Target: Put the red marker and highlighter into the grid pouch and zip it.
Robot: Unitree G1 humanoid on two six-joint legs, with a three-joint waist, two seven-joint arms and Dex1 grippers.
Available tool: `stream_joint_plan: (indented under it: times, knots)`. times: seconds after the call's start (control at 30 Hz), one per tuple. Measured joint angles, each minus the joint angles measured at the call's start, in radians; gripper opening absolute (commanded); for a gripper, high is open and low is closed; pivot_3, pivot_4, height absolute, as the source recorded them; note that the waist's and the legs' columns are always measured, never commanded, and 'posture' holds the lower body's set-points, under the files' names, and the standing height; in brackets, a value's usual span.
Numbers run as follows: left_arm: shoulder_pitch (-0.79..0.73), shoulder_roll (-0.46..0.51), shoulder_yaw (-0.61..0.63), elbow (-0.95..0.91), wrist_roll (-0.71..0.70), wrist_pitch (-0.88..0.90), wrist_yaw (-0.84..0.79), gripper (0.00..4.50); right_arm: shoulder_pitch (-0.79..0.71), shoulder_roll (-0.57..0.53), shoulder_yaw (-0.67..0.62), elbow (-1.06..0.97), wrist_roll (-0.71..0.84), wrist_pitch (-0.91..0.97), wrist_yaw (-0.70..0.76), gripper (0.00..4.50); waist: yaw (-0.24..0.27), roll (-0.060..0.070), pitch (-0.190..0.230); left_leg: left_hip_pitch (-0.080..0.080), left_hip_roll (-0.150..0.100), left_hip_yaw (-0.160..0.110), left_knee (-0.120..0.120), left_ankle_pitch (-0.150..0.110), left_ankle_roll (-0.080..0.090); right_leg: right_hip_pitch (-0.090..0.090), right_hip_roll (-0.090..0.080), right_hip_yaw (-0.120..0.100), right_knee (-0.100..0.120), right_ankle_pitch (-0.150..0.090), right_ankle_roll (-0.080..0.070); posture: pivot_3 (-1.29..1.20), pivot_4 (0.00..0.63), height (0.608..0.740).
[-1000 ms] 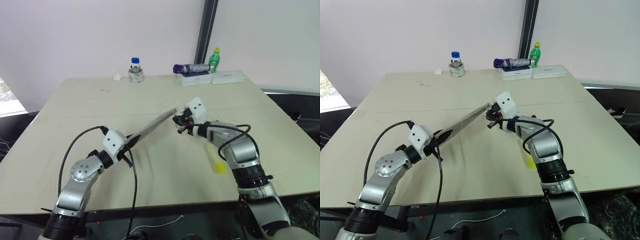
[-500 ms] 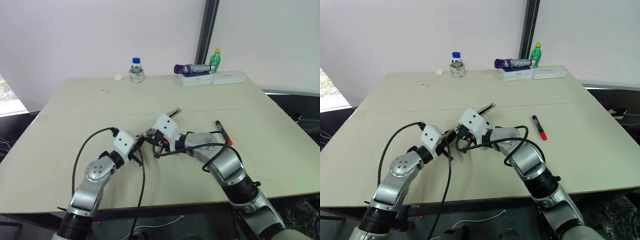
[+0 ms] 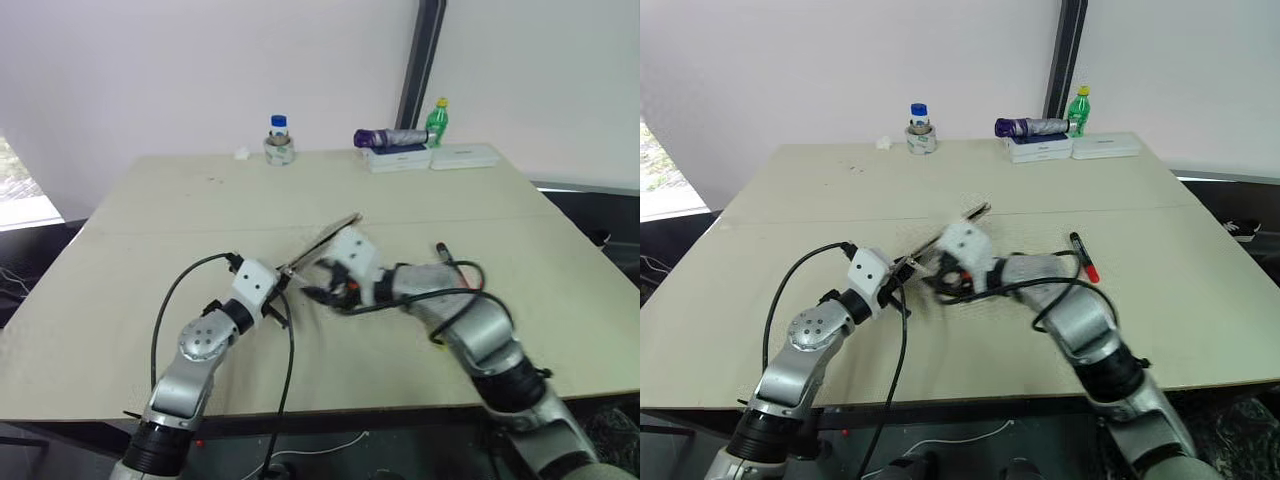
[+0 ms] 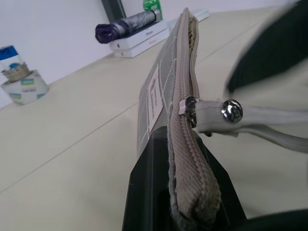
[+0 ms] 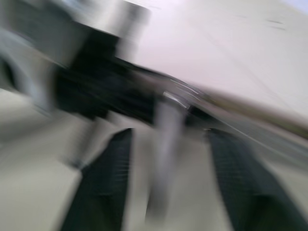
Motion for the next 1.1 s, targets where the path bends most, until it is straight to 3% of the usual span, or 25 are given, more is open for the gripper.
stream_joint_plan:
  times: [0.23, 0.43, 0.63, 0.73, 0.83, 0.87, 1.1]
  knots:
    - [-0.046, 0.048, -0.009, 0.086, 0.034, -0.071, -0.037, 0.0, 0.16, -0.225, -0.197, -0.012, -0.008, 0.152, -0.044, 3.5, 0.006, 0.0, 0.0, 0.0, 0.0, 0.001, 0.0, 0.0, 0.0, 0.002, -0.001, -0.001, -0.002, 0.0, 0.0, 0.0, 0.15, 0.74]
    - [-0.064, 0.053, -0.055, 0.139, 0.056, -0.123, -0.08, 0.0, 0.295, -0.249, -0.306, -0.031, 0.026, 0.265, -0.061, 3.5, 0.003, 0.0, 0.0, 0.0, 0.001, 0.001, -0.001, 0.0, 0.001, 0.002, 0.0, -0.002, -0.002, 0.0, 0.0, 0.0, 0.15, 0.74]
    - [-0.079, 0.048, -0.079, 0.192, 0.063, -0.178, -0.107, 0.0, 0.389, -0.2, -0.369, -0.084, 0.095, 0.393, -0.091, 3.5, 0.003, 0.0, 0.0, 0.0, 0.001, 0.001, 0.001, 0.0, 0.001, 0.003, -0.001, -0.002, -0.002, 0.0, 0.0, 0.0, 0.15, 0.74]
    - [-0.085, 0.042, -0.086, 0.204, 0.066, -0.191, -0.113, 0.0, 0.397, -0.192, -0.378, -0.085, 0.1, 0.397, -0.116, 2.62, 0.003, 0.0, 0.0, 0.0, 0.001, 0.001, 0.001, 0.0, 0.001, 0.003, -0.001, -0.002, -0.002, 0.0, 0.0, 0.0, 0.15, 0.74]
    - [-0.096, 0.04, -0.086, 0.21, 0.068, -0.202, -0.114, 0.0, 0.4, -0.184, -0.392, -0.083, 0.105, 0.398, -0.129, 1.02, 0.003, 0.0, 0.0, 0.0, 0.0, 0.001, 0.001, 0.0, 0.001, 0.003, -0.001, -0.002, -0.002, 0.0, 0.0, 0.0, 0.15, 0.74]
    - [-0.098, 0.039, -0.085, 0.21, 0.068, -0.203, -0.114, 0.0, 0.399, -0.184, -0.392, -0.083, 0.11, 0.399, -0.129, 0.85, 0.003, 0.0, 0.0, 0.0, 0.0, 0.001, 0.001, 0.0, 0.001, 0.003, -0.001, -0.002, -0.002, 0.0, 0.0, 0.0, 0.15, 0.74]
    - [-0.098, 0.034, -0.084, 0.211, 0.069, -0.209, -0.114, 0.0, 0.338, -0.272, -0.369, -0.097, 0.146, 0.331, -0.075, 0.87, 0.002, 0.0, 0.0, 0.0, 0.0, 0.002, 0.001, 0.0, 0.001, 0.003, -0.001, -0.002, -0.002, 0.0, 0.0, 0.0, 0.15, 0.74]
